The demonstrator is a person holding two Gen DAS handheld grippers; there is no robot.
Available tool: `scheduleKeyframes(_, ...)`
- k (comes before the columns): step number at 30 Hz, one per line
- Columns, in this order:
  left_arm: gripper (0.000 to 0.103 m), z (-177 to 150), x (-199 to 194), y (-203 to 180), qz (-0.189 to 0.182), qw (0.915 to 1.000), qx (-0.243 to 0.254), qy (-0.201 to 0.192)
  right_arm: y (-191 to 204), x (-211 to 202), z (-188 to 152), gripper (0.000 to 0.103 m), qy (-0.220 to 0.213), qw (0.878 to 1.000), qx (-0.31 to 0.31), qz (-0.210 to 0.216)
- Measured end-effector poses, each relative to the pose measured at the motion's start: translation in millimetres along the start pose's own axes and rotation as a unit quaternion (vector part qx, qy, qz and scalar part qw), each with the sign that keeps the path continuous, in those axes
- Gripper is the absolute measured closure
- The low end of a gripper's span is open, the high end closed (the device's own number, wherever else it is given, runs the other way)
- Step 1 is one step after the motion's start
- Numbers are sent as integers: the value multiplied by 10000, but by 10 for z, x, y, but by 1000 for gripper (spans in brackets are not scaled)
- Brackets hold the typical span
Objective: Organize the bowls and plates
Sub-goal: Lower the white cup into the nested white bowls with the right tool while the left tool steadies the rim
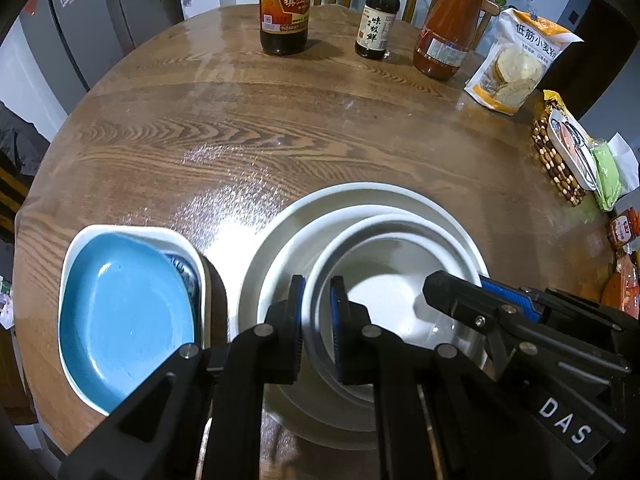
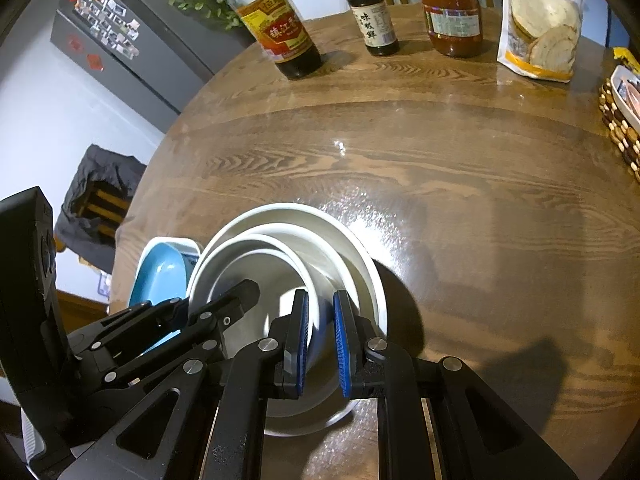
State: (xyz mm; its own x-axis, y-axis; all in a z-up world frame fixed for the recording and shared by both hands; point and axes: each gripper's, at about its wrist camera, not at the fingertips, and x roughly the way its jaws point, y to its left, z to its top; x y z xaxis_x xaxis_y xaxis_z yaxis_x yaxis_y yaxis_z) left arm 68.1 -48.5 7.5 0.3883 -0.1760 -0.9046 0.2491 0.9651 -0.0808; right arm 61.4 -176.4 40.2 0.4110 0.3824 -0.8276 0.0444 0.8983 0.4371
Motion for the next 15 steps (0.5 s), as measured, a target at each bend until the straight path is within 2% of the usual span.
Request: scheduleKeyframes(15,91,141,83,-94,-79,9999,125,-38,-78,-24,116,87,-67,9999,104,-84)
